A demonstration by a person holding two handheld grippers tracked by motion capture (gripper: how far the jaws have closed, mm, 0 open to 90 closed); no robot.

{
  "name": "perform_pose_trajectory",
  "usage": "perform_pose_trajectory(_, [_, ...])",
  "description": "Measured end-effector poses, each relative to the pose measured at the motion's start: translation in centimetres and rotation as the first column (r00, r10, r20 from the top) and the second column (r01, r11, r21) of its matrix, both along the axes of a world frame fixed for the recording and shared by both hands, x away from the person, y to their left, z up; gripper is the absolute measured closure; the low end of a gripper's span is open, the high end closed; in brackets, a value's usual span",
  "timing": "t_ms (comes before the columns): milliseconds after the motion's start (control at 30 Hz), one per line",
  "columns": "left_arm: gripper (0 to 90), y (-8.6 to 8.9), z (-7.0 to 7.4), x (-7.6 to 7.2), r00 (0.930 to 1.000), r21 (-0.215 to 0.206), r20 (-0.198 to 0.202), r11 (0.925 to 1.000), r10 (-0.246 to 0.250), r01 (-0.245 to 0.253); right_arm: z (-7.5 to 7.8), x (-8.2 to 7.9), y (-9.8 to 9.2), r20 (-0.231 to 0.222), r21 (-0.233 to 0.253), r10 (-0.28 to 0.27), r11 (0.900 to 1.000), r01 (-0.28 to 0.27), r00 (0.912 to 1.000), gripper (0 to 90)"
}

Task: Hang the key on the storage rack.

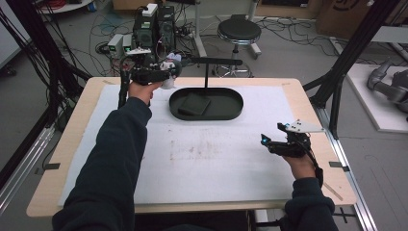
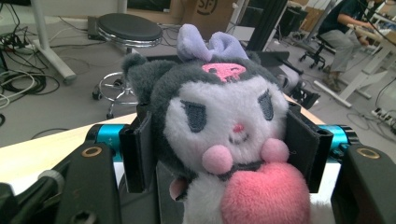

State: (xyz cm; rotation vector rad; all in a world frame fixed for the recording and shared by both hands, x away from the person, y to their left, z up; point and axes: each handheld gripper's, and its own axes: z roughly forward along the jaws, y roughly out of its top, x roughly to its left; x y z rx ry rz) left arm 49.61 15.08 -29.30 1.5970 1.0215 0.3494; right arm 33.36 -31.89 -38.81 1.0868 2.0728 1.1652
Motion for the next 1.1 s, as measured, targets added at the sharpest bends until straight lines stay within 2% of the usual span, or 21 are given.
perform_pose_trajectory(167, [36.4,-0.3,0.2,1.3,0.9999,-0.020,0.005,0.9997,0.014,-0.014,-0.2,0.0,-0.1,-0.010,-0.002,-0.002,1.000,0.002,0.9999,20.7])
perform_pose_trajectory(333, [36.4,0.1,-0.2,2.3,0.9985,-0.024,-0.005,0.9982,0.055,-0.055,-0.3,0.0,-0.1,-0.010,-0.005,-0.002,1.000,0.002,0.9999,20.7])
perform_pose_trajectory(567, [36.2,0.7,-2.7,2.3,0.9931,0.022,-0.041,0.9938,0.109,-0.109,-0.4,-0.1,-0.1,-0.011,-0.009,-0.001,1.000,0.001,0.9999,20.7])
perform_pose_trajectory(633, [36.1,0.9,-3.4,2.1,0.9918,0.015,-0.047,0.9929,0.119,-0.118,-0.4,-0.1,-0.1,-0.015,-0.008,-0.001,1.000,0.001,0.9999,20.7])
perform_pose_trajectory(900, [36.1,1.2,-5.0,1.7,0.9897,0.062,-0.064,0.9903,0.128,-0.124,-0.5,-0.1,0.1,-0.019,-0.017,0.004,1.000,-0.004,0.9998,20.8])
perform_pose_trajectory(1100, [35.8,-0.3,-6.2,1.6,0.9899,0.155,-0.063,0.9810,0.128,-0.117,-0.5,-0.2,0.1,-0.015,-0.021,0.007,1.000,-0.007,0.9999,20.8])
